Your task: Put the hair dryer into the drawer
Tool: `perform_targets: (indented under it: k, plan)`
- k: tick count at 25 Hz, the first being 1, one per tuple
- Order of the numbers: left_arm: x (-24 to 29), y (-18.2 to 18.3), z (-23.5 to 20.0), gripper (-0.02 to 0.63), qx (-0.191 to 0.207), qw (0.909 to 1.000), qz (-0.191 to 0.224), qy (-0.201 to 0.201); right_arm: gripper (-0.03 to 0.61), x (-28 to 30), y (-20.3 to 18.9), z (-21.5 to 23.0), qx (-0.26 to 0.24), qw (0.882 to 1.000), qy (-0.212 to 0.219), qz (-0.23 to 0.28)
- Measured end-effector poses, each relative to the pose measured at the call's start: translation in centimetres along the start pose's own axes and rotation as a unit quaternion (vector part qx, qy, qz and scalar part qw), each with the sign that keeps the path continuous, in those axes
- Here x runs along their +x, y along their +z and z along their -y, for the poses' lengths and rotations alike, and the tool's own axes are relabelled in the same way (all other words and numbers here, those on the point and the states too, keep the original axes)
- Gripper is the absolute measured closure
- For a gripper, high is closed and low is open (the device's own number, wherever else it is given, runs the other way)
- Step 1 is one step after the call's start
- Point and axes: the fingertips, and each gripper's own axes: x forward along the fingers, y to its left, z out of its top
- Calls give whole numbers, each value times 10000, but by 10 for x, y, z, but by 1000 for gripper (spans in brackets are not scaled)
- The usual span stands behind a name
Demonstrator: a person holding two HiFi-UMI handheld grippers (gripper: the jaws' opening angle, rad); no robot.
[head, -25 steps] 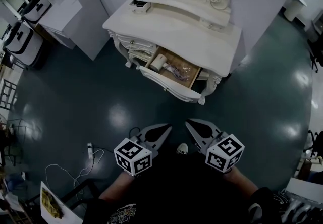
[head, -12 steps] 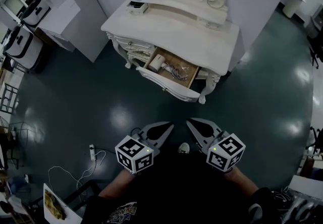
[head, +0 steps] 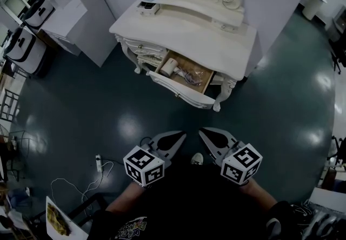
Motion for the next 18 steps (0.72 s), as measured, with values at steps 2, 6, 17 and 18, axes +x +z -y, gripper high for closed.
perform_targets:
  k: [2,6,17,18]
  plan:
    - [-2,-1,1,611,-16,10000,1,-19,549,0,-1,-2,1,10000,-4,-5]
    - [-5,-4,1,611,-11,10000,1,-42,549,0,-3,-5,5,10000,-12,-8]
    - [-14,-4,1,611,35,10000,16,-47,549,2,-4,-15,-60,10000,3,-9]
    - [-15,-3,2,611,35,10000,19,-49,549,2,-4,-16,-62,10000,2,-13]
